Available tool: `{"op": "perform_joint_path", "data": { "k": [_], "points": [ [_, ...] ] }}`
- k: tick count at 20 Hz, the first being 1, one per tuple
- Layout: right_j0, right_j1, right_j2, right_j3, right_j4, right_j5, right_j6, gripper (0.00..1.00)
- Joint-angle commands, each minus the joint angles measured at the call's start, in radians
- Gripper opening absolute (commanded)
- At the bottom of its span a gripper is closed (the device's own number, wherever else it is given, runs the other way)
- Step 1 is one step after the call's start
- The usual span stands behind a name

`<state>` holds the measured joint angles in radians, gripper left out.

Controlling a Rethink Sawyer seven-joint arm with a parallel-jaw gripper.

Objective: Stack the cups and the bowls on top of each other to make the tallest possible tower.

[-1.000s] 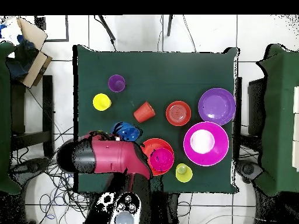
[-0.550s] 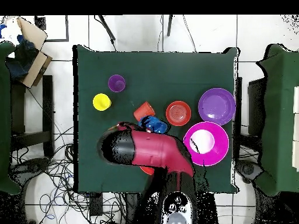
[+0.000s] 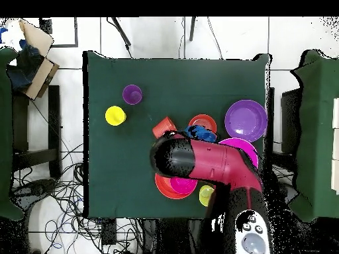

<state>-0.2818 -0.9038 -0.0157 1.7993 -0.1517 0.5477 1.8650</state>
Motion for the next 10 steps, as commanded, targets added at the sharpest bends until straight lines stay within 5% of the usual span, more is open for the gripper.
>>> {"op": "perform_joint_path", "data": {
  "k": [1,10],
  "points": [
    [-0.026,0.042,0.181,-0.01,-0.126,0.072,-0.26,0.0],
    [-0.072,0.058,0.227,0.067,-0.189,-0.009,-0.183,0.0]
  ]
}}
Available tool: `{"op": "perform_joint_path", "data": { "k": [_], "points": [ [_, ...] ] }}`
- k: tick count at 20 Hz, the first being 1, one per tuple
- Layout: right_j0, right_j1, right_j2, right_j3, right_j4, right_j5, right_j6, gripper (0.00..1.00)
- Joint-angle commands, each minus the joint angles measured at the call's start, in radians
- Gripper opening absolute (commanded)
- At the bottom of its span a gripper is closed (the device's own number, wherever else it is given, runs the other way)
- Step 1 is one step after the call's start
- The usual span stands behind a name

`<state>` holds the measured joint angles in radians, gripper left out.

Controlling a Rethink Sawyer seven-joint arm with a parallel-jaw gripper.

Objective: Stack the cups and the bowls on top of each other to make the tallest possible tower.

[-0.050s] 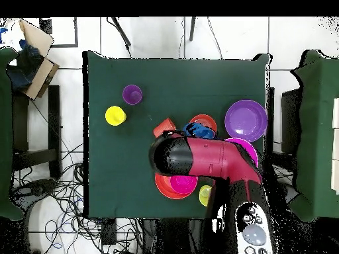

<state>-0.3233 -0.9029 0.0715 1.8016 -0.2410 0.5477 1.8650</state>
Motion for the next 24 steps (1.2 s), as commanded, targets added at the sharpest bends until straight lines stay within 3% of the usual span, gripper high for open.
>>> {"op": "perform_joint_path", "data": {
  "k": [1,7,17,24],
  "points": [
    [-0.044,0.062,0.151,0.079,-0.103,-0.022,-0.182,0.0],
    [-0.105,0.056,0.186,0.163,-0.128,-0.067,-0.143,0.0],
    [-0.107,0.114,0.162,0.177,-0.222,-0.158,-0.056,0.0],
    [-0.085,0.14,0.131,0.22,-0.243,-0.235,0.02,0.0]
  ]
}}
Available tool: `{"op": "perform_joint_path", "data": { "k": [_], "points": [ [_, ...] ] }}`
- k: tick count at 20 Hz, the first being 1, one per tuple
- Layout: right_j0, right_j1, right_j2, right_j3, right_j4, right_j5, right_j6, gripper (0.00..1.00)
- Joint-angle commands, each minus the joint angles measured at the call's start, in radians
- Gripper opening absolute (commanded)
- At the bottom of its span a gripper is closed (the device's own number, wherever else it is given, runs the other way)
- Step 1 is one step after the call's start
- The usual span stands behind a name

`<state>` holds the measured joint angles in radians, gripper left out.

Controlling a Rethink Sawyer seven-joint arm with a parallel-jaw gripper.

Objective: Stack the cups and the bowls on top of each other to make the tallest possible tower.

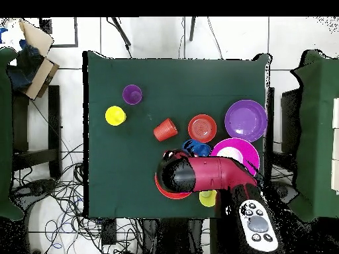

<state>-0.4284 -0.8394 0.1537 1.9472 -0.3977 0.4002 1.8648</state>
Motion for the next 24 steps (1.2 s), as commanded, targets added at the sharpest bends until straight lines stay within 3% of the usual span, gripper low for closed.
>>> {"op": "perform_joint_path", "data": {
  "k": [1,8,24],
  "points": [
    [0.027,0.088,0.037,0.083,-0.094,-0.112,0.036,0.0],
    [0.022,0.12,0.02,0.134,-0.096,-0.179,0.066,0.0],
    [0.018,0.026,-0.032,0.292,-0.109,-0.239,0.073,0.0]
  ]
}}
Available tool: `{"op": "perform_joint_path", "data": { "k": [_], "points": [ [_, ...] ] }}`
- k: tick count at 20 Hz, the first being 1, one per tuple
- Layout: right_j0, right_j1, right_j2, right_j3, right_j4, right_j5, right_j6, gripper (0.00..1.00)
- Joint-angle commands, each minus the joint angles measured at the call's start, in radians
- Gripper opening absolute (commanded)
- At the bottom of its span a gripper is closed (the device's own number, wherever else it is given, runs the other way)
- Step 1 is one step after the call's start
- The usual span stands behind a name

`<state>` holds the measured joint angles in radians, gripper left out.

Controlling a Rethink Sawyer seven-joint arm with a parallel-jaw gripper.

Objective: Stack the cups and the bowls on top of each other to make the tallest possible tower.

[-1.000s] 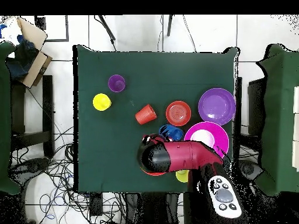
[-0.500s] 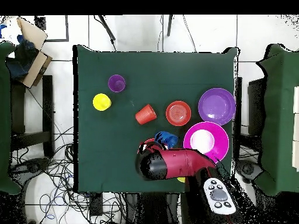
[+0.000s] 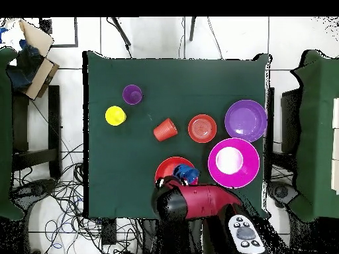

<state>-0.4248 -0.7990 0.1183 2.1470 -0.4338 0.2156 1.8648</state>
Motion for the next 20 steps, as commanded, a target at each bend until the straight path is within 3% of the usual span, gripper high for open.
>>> {"op": "perform_joint_path", "data": {
  "k": [1,20],
  "points": [
    [0.016,-0.01,0.002,0.093,-0.074,-0.06,0.075,0.0],
    [0.081,0.105,-0.111,0.099,-0.105,-0.225,0.121,0.0]
  ]
}}
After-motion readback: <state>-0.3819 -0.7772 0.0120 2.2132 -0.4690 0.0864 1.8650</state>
